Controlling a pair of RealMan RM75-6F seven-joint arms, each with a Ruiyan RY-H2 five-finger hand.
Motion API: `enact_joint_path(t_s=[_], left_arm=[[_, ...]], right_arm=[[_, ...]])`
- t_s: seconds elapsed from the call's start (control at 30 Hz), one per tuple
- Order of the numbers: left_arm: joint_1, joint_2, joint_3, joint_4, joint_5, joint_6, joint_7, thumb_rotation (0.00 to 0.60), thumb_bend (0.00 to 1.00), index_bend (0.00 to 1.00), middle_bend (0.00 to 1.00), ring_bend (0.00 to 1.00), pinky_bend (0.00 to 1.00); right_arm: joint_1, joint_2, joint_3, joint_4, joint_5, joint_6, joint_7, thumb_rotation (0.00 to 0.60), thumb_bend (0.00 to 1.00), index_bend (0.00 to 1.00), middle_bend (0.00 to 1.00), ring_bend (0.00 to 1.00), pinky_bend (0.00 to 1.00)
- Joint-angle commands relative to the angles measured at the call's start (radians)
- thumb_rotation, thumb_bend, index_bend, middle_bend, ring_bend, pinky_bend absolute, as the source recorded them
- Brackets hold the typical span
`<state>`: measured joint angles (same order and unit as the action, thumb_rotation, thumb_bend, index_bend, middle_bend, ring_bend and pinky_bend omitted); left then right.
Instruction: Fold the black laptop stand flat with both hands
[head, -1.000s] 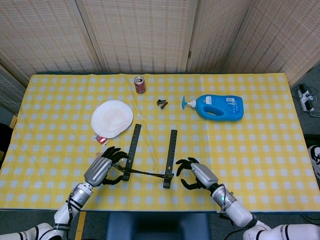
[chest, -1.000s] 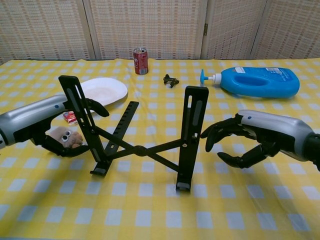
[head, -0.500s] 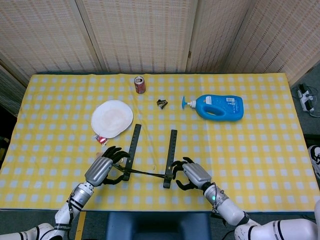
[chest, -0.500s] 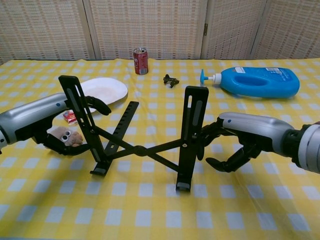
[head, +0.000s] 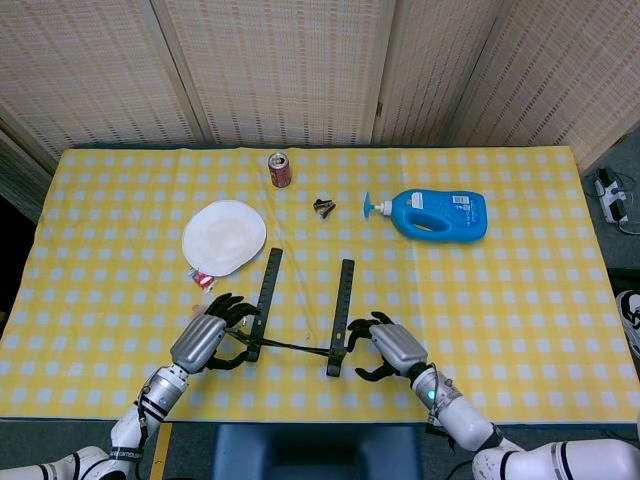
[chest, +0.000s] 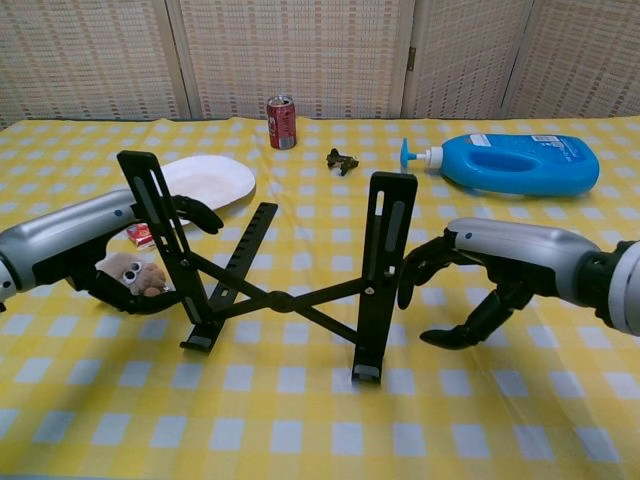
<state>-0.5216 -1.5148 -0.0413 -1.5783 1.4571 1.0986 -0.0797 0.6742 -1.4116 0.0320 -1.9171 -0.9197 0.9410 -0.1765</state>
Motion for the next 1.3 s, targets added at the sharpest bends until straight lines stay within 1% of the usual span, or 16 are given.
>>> enact_joint_path(t_s=[0.03,0.27,0.47,1.3], left_arm=[[-0.001,-0.001,0.0,0.0,0.0,0.0,0.0,0.6,0.36,0.23,0.23,0.1,0.0],[0.001,0.003,-0.001,-0.006,-0.002,0.002,0.006,0.6,0.36,0.23,0.23,0.1,0.0],[0.001,0.004,-0.003,-0.006,-0.004,0.002,0.004,0.6,0.36,0.23,0.23,0.1,0.0],[0.0,-0.005,-0.002,0.024,0.001,0.0,-0.029,0.6,0.36,0.23,0.23,0.1,0.0]], right_arm=[[-0.004,0.001,0.005,0.003,0.007,-0.001,0.006,0.6,0.33,0.45,0.23,0.19,0.04],[0.005,-0.055,0.02,0.041,0.02,-0.012,-0.001,0.6,0.33,0.45,0.23,0.19,0.04],[0.006,-0.092,0.031,0.057,0.03,0.0,-0.016,0.6,0.33,0.45,0.23,0.19,0.04],[0.01,-0.165,0.055,0.107,0.076,0.008,-0.05,0.6,0.33,0.55,0.27,0.19,0.04]])
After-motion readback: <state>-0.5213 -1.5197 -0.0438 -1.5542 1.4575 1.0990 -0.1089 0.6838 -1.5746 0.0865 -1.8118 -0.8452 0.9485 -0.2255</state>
